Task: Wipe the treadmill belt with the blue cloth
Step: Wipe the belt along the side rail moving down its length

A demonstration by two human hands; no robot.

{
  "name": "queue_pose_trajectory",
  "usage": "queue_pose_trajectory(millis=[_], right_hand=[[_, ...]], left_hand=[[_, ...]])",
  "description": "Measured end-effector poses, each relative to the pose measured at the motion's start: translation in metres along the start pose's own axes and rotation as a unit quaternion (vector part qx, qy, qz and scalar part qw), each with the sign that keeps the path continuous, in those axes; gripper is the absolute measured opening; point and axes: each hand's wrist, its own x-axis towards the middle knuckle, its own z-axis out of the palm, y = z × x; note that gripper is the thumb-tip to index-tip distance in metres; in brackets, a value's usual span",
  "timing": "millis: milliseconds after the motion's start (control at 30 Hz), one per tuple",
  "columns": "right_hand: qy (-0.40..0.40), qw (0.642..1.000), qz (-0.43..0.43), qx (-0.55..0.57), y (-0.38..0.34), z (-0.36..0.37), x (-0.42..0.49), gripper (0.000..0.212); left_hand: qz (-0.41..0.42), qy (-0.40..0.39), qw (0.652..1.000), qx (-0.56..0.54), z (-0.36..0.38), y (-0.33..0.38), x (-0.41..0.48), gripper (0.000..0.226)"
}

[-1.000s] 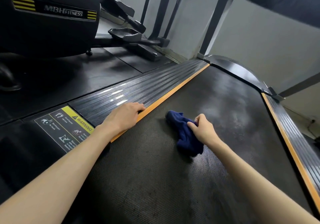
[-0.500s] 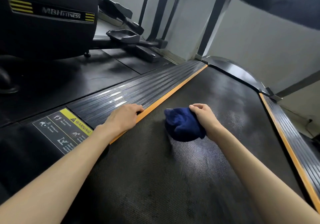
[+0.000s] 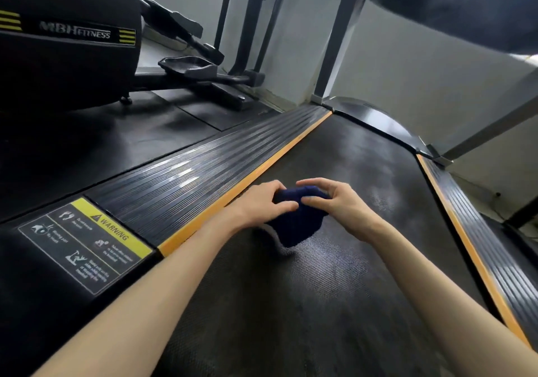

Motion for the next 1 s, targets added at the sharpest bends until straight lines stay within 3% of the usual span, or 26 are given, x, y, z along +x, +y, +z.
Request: queue_pose_trajectory(millis=[100,200,333,400,467,533,567,633,700,767,867,1000], right_hand=[[0.084,0.994,0.005,-0.066,0.012,-0.006,0.002,0.021],[0.137,0.986,0.033,-0.092,0.023,-0.009,0.004,0.016],[0.247,0.957,-0.060,-0.137,0.021,-0.011,-0.001,0.018],[0.218,0.948,-0.104,-0.208,0.023,-0.009,-0.014,0.016],[0.095,0.932,-0.028,-0.349,0.033,-0.005,-0.027,0.008],[0.031,0.922,0.058,-0.382,0.043,-0.002,-0.035,0.013],[0.057,0.936,0.059,-0.343,0.044,0.003,-0.034,0.012],[0.127,0.956,0.028,-0.263,0.040,0.023,-0.025,0.017],[0.093,0.962,0.060,-0.248,0.041,0.053,-0.011,0.030],[0.033,0.945,0.121,-0.304,0.051,0.081,-0.004,0.044],[0.014,0.912,0.106,-0.397,0.069,0.084,0.008,0.051],[-0.002,0.891,0.047,-0.452,0.073,0.060,0.031,0.051]], left_hand=[[0.019,0.001,1.000,0.004,0.009,-0.002,0.004,0.027],[0.038,0.072,0.997,0.002,0.012,0.001,0.014,0.027],[0.108,0.177,0.978,0.029,0.009,0.007,0.023,0.029],[0.143,0.107,0.982,0.064,0.006,0.005,0.022,0.034],[0.130,-0.058,0.984,0.106,0.003,-0.003,0.016,0.038],[0.091,-0.161,0.973,0.137,0.005,-0.014,0.011,0.036],[0.080,-0.152,0.975,0.142,0.006,-0.019,0.009,0.035],[0.071,-0.062,0.985,0.148,0.003,-0.027,0.010,0.035],[0.051,0.047,0.981,0.180,-0.004,-0.032,0.014,0.034],[0.010,0.122,0.969,0.214,-0.013,-0.044,0.016,0.031],[-0.028,0.158,0.955,0.251,-0.021,-0.072,0.007,0.029],[-0.011,0.149,0.964,0.218,-0.025,-0.089,0.002,0.028]])
